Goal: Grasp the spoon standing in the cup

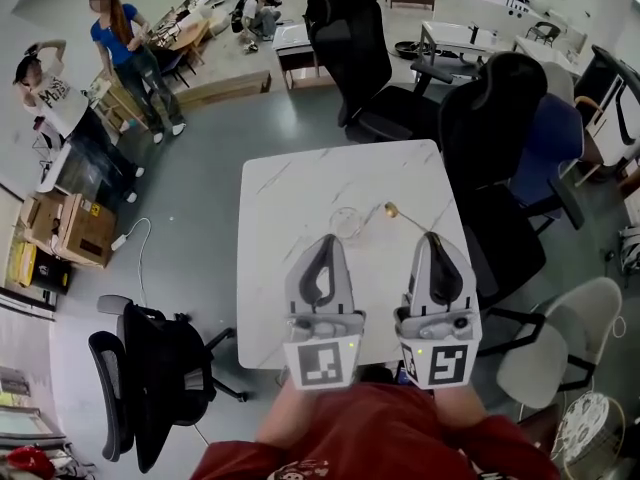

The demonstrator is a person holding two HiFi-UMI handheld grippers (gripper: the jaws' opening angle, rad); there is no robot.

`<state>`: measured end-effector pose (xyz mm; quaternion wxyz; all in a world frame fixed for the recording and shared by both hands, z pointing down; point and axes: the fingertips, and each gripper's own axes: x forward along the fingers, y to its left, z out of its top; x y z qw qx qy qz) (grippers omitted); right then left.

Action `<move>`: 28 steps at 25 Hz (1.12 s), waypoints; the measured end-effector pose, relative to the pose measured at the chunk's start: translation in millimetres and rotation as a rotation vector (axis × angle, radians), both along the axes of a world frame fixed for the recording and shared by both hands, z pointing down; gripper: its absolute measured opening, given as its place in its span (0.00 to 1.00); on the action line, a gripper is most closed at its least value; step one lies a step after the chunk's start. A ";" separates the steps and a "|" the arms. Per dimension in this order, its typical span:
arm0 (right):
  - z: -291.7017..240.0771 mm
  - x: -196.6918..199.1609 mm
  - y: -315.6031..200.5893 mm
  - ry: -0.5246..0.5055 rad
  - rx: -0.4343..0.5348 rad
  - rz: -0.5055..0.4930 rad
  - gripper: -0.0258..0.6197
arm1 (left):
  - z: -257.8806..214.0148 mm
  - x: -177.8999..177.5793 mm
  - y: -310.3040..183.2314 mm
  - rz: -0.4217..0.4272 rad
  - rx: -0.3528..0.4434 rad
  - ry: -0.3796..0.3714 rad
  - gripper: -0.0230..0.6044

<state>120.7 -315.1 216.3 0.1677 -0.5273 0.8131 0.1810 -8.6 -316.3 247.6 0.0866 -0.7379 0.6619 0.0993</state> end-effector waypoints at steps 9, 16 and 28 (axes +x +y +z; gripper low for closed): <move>2.3 -7.0 -12.0 0.014 -0.015 -0.006 0.07 | 1.0 -4.5 -6.6 0.003 0.015 -0.035 0.05; 4.0 -13.3 -22.8 0.021 -0.026 -0.017 0.07 | 2.2 -9.5 -13.8 -0.002 0.022 -0.045 0.05; 7.3 -11.4 -39.1 0.030 -0.040 -0.017 0.06 | 3.8 -9.9 -30.0 -0.001 0.019 -0.046 0.05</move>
